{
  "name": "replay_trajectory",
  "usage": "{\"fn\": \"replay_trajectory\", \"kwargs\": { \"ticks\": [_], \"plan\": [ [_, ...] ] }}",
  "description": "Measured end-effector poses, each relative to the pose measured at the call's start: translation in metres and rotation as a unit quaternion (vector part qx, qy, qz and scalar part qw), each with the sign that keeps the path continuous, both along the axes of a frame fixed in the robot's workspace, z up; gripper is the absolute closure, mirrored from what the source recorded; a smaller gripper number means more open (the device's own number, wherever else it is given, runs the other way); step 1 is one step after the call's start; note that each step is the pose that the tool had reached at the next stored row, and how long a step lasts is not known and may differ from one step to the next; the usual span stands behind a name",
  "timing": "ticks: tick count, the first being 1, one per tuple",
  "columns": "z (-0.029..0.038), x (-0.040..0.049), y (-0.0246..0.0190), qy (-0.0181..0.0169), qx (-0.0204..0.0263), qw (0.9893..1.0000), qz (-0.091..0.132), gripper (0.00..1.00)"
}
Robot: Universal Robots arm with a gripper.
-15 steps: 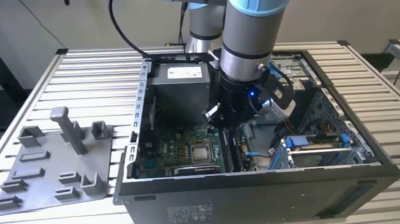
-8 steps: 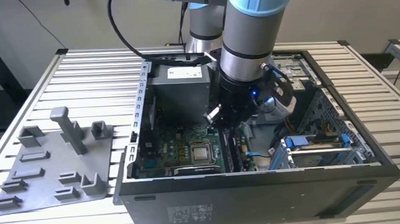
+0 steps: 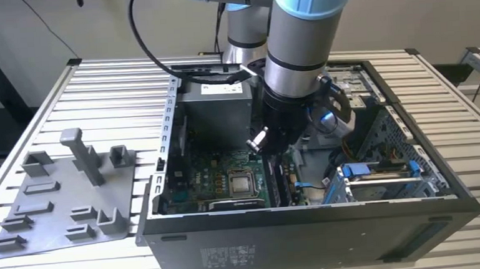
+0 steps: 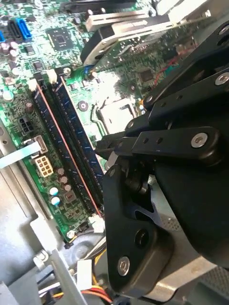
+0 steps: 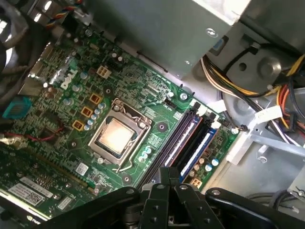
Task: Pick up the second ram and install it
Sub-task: 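Press down the second ram until it locks into place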
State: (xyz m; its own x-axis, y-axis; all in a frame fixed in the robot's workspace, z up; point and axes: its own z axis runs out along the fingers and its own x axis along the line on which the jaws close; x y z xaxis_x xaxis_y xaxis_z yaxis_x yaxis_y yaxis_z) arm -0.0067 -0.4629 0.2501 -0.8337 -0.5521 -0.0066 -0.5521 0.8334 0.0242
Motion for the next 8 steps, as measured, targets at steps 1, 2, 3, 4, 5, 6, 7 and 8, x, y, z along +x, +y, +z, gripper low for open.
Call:
{"fn": "replay_trajectory", "kwargs": {
  "ticks": [1,2,3,4,5,6,7,8],
  "plan": [
    [0.0000,0.0000,0.0000,0.0000,0.0000,1.0000,0.008,0.89],
    [-0.0001,0.0000,0.0000,0.0000,0.0000,0.9998,0.017,0.89],
    [-0.0001,0.0000,0.0000,0.0000,0.0001,0.9996,0.026,0.89],
    [-0.0001,0.0000,0.0000,0.0000,0.0000,0.9993,0.036,0.89],
    [-0.0001,0.0000,0.0000,0.0000,0.0000,0.9990,0.045,0.89],
    [-0.0001,0.0000,0.0000,0.0000,0.0000,0.9985,0.054,0.89],
    [-0.0001,0.0000,0.0000,0.0000,0.0000,0.9980,0.063,0.89],
    [-0.0002,0.0000,0.0000,0.0000,0.0000,0.9974,0.072,0.89]
  ]
}}
